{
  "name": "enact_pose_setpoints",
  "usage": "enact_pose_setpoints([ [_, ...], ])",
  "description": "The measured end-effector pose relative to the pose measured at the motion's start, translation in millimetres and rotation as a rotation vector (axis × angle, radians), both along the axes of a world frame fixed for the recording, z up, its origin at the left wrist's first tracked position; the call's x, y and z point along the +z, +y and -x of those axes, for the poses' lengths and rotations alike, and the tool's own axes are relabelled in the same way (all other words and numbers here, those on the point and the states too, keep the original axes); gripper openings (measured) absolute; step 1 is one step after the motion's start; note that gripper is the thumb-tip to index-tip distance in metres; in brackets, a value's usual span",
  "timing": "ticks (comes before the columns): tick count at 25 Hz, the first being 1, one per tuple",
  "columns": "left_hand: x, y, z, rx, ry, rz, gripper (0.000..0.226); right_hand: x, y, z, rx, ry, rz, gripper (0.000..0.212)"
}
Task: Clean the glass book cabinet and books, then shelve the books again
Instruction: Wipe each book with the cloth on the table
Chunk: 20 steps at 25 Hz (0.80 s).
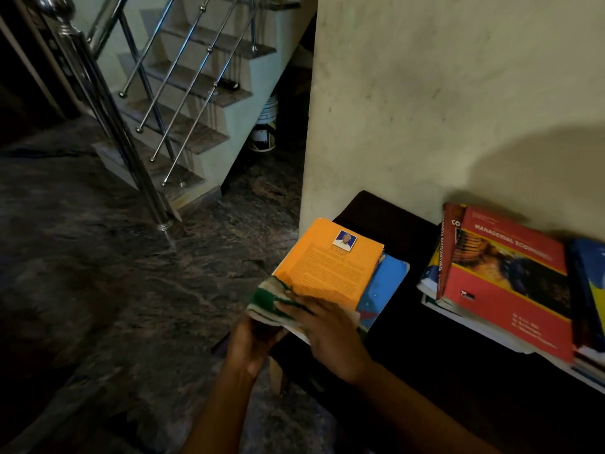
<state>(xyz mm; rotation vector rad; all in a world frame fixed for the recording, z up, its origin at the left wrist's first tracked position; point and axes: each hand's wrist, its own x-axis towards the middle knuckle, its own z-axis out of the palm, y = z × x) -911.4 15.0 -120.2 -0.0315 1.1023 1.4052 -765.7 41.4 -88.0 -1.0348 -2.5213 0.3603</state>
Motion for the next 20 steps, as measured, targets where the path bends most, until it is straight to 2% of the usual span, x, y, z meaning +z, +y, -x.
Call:
enact_pose_setpoints([
  [1,0,0,1,-0.015,0.019,0.000,0.030,4,12,-13,-0.053,0.036,0.031,0.051],
  [4,-4,1,1,-0.036,0.076,-0.009,0.033,-1,79,-61,-0.445,0.122,0.091,0.056],
  [6,-6,0,1,-0.054,0.085,-0.019,0.033,-4,102,-72,-0.547,0.062,0.122,0.056],
  [8,-9,0,1,-0.060,0.080,-0.027,0.032,-10,99,-65,-0.538,-0.018,0.142,0.054],
  [11,-12,1,2,-0.068,0.057,-0.030,0.031,-19,63,-51,-0.548,-0.040,0.136,0.048],
  [13,-13,1,3,-0.066,0.041,-0.027,0.031,-22,33,-45,-0.523,-0.035,0.147,0.055],
  [15,-16,1,-1,-0.065,0.047,-0.032,0.032,-29,0,-39,-0.477,-0.027,0.076,0.060],
  [18,-15,3,-7,0.017,0.016,-0.041,0.042,-33,-40,-29,-0.400,-0.015,0.068,0.055],
  [20,-11,4,-9,-0.001,0.025,-0.030,0.042,-36,-57,-26,-0.328,-0.011,-0.019,0.055],
])
